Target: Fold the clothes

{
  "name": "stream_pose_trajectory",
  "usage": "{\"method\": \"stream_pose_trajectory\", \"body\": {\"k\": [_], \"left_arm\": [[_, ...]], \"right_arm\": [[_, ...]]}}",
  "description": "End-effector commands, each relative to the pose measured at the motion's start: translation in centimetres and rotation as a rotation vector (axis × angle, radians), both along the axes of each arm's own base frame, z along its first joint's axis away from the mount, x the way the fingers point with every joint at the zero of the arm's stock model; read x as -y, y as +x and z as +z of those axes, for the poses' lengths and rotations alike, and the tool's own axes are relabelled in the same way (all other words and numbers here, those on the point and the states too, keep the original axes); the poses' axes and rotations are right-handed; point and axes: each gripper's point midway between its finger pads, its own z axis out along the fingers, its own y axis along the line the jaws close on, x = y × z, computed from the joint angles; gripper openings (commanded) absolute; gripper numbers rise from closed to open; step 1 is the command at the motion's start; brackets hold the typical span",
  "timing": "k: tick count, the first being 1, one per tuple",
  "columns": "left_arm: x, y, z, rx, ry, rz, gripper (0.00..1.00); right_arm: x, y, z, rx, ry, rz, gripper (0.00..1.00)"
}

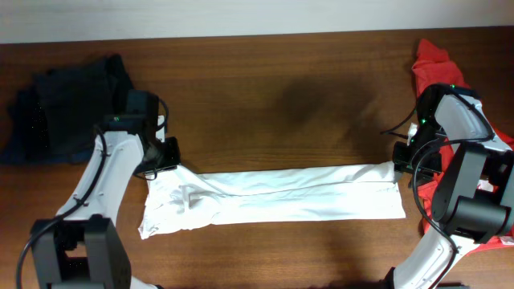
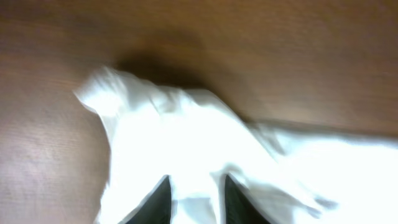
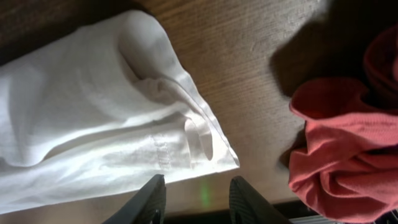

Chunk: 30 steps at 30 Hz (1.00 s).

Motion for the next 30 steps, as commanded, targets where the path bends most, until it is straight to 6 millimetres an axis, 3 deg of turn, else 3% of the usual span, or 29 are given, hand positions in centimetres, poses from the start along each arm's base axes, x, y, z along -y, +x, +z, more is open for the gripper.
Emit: {"method": "stream_pose_trajectory", "body": {"k": [1, 7, 14, 17, 21, 25, 29, 30], "left_arm": [[4.6, -2.2, 3.0, -0.035, -0.189, -0.081, 0.09], [5.5, -8.7, 2.7, -0.275, -0.166, -0.119, 0.09], [5.0, -10.3, -1.4, -0.305, -0.137, -0.115, 0.1], [4.3, -9.3, -4.9, -0.218, -0.092, -0.116, 0.11], [0.9, -8.7, -7.9, -0.14, 0.096, 0.005, 0.12], [0.5, -7.4, -8.6, -0.068, 0.118, 0.046, 0.17], [0.4, -4.5, -8.3, 0.056, 0.129, 0.057, 0.37], [0.4, -4.1, -8.2, 0.07, 0.127, 0.058, 0.37]], "right_arm": [[-0.2, 0.0, 0.3, 0.012, 0.009, 0.007, 0.37], [-0.1, 0.2, 0.2, 0.02, 0.008, 0.011, 0.38], [-0.1, 0.1, 0.2, 0.019, 0.009, 0.01, 0.38], [-0.1, 0.1, 0.2, 0.019, 0.009, 0.01, 0.38], [-0.2, 0.0, 0.3, 0.012, 0.011, 0.01, 0.38], [-0.2, 0.0, 0.3, 0.012, 0.011, 0.01, 0.38], [-0.2, 0.0, 0.3, 0.012, 0.011, 0.011, 0.38], [-0.2, 0.0, 0.3, 0.013, 0.011, 0.011, 0.38]]}}
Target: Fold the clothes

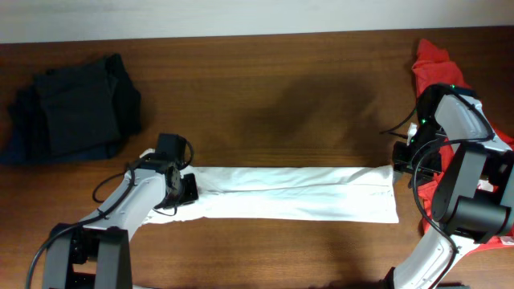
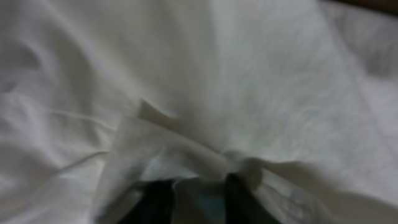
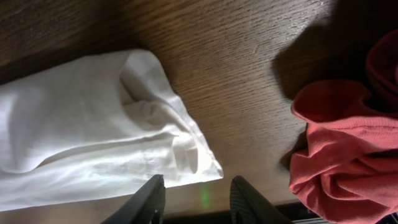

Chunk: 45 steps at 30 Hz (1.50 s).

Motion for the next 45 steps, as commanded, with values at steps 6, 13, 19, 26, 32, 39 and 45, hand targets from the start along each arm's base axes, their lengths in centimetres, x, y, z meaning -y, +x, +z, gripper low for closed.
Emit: {"method": "stream_pose_trajectory", "body": {"k": [6, 13, 19, 26, 32, 39, 45], "left_arm": [[-1.5, 3.5, 2.0, 0.111, 0.043, 0.047, 0.44], [-1.2, 5.7, 11.7, 0.237, 0.036, 0.004, 0.5], [-2.0, -1.3, 10.2, -0.004, 0.053, 0.102, 0.17], [-2.4, -4.5, 4.7, -0.086, 0.061, 0.131, 0.17], [-1.7, -1.7, 3.2, 0.023, 0.022, 0.128, 0.17], [-1.8, -1.9, 0.5, -0.051, 0.037, 0.126, 0.17], [-1.3, 2.0, 0.1, 0.087, 0.014, 0.121, 0.23]], "right_arm": [[-0.1, -0.1, 0.3, 0.01, 0.005, 0.006, 0.38], [-0.1, 0.0, 0.3, 0.013, 0.004, 0.006, 0.39], [-0.1, 0.1, 0.2, 0.017, 0.003, 0.006, 0.39], [0.0, 0.1, 0.2, 0.018, 0.003, 0.006, 0.39], [-0.1, 0.0, 0.3, 0.014, 0.004, 0.006, 0.39], [-0.1, 0.0, 0.3, 0.012, 0.004, 0.006, 0.39], [-0.1, 0.0, 0.3, 0.012, 0.005, 0.009, 0.4]]}}
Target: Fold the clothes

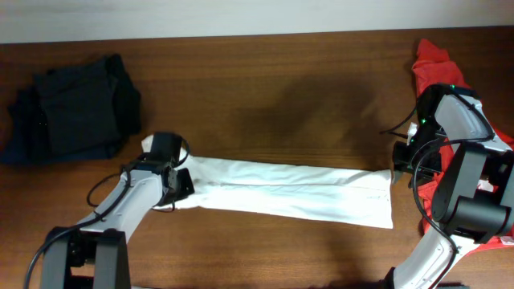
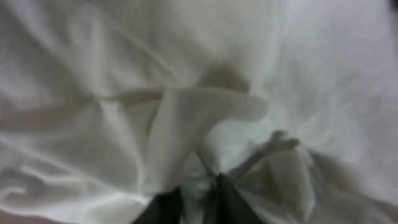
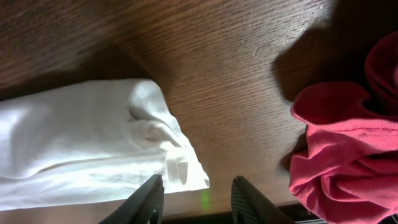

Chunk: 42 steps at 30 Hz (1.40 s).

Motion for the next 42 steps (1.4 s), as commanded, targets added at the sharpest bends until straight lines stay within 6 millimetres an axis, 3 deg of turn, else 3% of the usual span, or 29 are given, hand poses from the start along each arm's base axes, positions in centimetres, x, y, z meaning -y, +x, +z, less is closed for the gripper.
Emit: {"method": "stream_pose_trajectory", "body": {"k": [1, 4, 6, 7, 10, 17, 19, 21, 23, 24, 27, 31, 34, 35, 38, 42], "left_arm": [[0.0, 0.6, -0.4, 0.015, -0.01, 0.007, 0.24], [-0.1, 0.4, 0.6, 0.0, -0.004, 0.003, 0.29], [0.0, 1.1, 2.4, 0.025, -0.007, 0.003, 0.37], [0.1, 2.0, 4.0, 0.057, -0.01, 0.0, 0.46], [-1.0, 3.6, 7.6, 0.122, -0.005, -0.002, 0.57], [-2.7, 2.5, 7.4, 0.068, -0.006, 0.053, 0.61], [-2.7, 2.5, 7.4, 0.068, -0.006, 0.053, 0.61], [-2.7, 2.5, 7.4, 0.068, -0.006, 0.053, 0.61], [-2.7, 2.4, 7.4, 0.064, -0.006, 0.053, 0.61], [-2.7, 2.3, 7.4, 0.06, -0.006, 0.053, 0.61], [-2.7, 2.1, 7.3, 0.053, -0.009, 0.052, 0.62], [-2.7, 2.1, 7.3, 0.052, -0.009, 0.052, 0.63], [-2.8, 2.1, 7.3, 0.053, -0.005, 0.053, 0.63], [-2.8, 2.3, 7.4, 0.059, -0.005, 0.053, 0.63], [-2.7, 2.3, 7.4, 0.06, -0.006, 0.053, 0.64], [-2.8, 2.1, 7.3, 0.053, -0.005, 0.053, 0.64]], "right_arm": [[-0.1, -0.1, 0.3, 0.007, 0.007, 0.009, 0.43], [-0.5, 0.0, 0.3, 0.016, 0.037, 0.03, 0.44], [-1.7, 0.2, 0.4, 0.04, 0.124, 0.067, 0.43], [-2.2, 0.0, 0.4, 0.043, 0.162, 0.08, 0.44], [-2.7, -1.6, -0.7, -0.001, 0.18, 0.08, 0.5], [-4.4, -3.6, -3.7, 0.03, 0.235, 0.076, 0.56], [-5.6, -3.2, -4.5, 0.073, 0.294, 0.049, 0.56], [-6.2, -2.7, -4.5, 0.102, 0.329, 0.033, 0.5], [-6.1, -2.4, -4.6, 0.114, 0.324, 0.035, 0.15], [-6.0, -2.2, -4.6, 0.122, 0.321, 0.036, 0.04], [-5.4, -0.7, -4.1, 0.162, 0.299, 0.033, 0.04], [-1.1, 2.8, -0.7, 0.216, 0.149, -0.039, 0.04], [2.6, 3.0, 2.5, 0.17, -0.03, -0.065, 0.04], [2.5, 3.2, 2.9, 0.171, -0.039, -0.053, 0.04], [0.5, 4.1, 3.4, 0.182, -0.035, 0.02, 0.04], [-5.6, 5.7, 3.4, 0.216, 0.017, 0.175, 0.04]]}}
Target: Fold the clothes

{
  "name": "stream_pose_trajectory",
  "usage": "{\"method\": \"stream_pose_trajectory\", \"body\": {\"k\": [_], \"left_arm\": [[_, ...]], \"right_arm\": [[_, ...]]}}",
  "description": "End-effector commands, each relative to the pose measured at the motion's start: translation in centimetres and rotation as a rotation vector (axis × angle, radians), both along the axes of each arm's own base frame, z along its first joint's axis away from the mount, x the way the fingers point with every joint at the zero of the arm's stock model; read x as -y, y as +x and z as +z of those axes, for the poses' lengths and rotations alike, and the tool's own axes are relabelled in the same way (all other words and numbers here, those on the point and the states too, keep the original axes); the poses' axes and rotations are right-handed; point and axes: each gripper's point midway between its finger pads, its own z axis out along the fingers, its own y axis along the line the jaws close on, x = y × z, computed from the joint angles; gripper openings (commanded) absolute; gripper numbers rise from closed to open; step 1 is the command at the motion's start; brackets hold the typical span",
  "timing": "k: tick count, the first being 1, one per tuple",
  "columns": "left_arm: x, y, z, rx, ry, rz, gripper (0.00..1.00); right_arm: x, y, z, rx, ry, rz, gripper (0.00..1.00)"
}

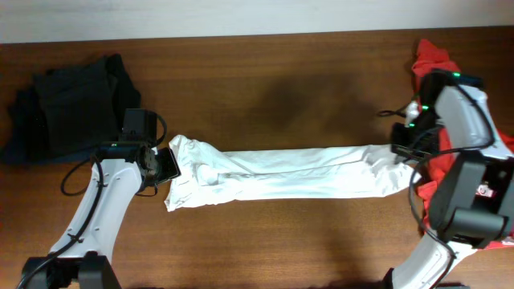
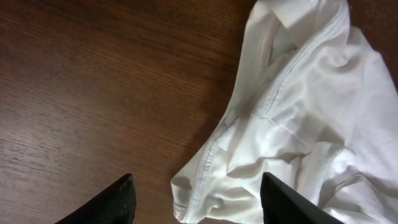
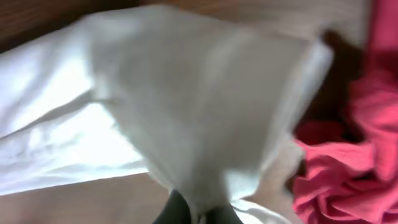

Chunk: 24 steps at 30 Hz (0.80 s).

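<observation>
A white garment [image 1: 289,172], folded into a long strip, lies across the middle of the table [image 1: 281,88]. Its left end [image 2: 298,106] is bunched and rumpled. My left gripper [image 1: 167,164] stands wide open at that end, and in the left wrist view the left gripper [image 2: 196,211] has the hemmed edge lying loose between its spread fingers [image 2: 109,202]. My right gripper [image 1: 399,151] is shut on the strip's right end. The right wrist view is blurred, with white cloth [image 3: 186,124] rising out of the right gripper [image 3: 196,214].
A pile of dark clothes [image 1: 72,104] sits at the back left. Red clothes [image 1: 434,60] lie at the right edge behind the right arm and show beside the held cloth [image 3: 348,180]. Bare wood lies left of the garment [image 2: 74,93].
My left gripper was shut on the garment's left end and is now open, with that end bunched on the table. My right gripper was open beside the right end and is now shut on it.
First my left gripper was at the strip's back left corner and the right one open by the right end. Then the left was down in the cloth, later shut on it, with the strip shifted left and slanted. Now the left has let go and the right holds.
</observation>
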Motion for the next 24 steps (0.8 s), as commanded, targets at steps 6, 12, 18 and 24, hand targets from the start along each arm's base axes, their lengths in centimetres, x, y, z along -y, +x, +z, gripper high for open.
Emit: {"method": "stream_pose_trajectory", "body": {"k": [6, 12, 18, 24], "left_arm": [[-0.1, 0.0, 0.2, 0.004, -0.004, -0.012, 0.64], [-0.1, -0.1, 0.2, 0.001, -0.004, -0.012, 0.65], [-0.1, -0.1, 0.2, 0.001, -0.004, -0.012, 0.65], [-0.1, -0.1, 0.2, 0.001, -0.004, -0.012, 0.65]], "right_arm": [[-11.8, 1.1, 0.1, 0.036, 0.042, 0.258, 0.12], [-15.9, -0.1, -0.9, 0.026, 0.057, 0.337, 0.2], [-20.3, -1.4, -0.6, 0.011, 0.226, 0.344, 0.2], [-19.7, -0.7, -1.2, 0.046, 0.119, 0.377, 0.31]]}}
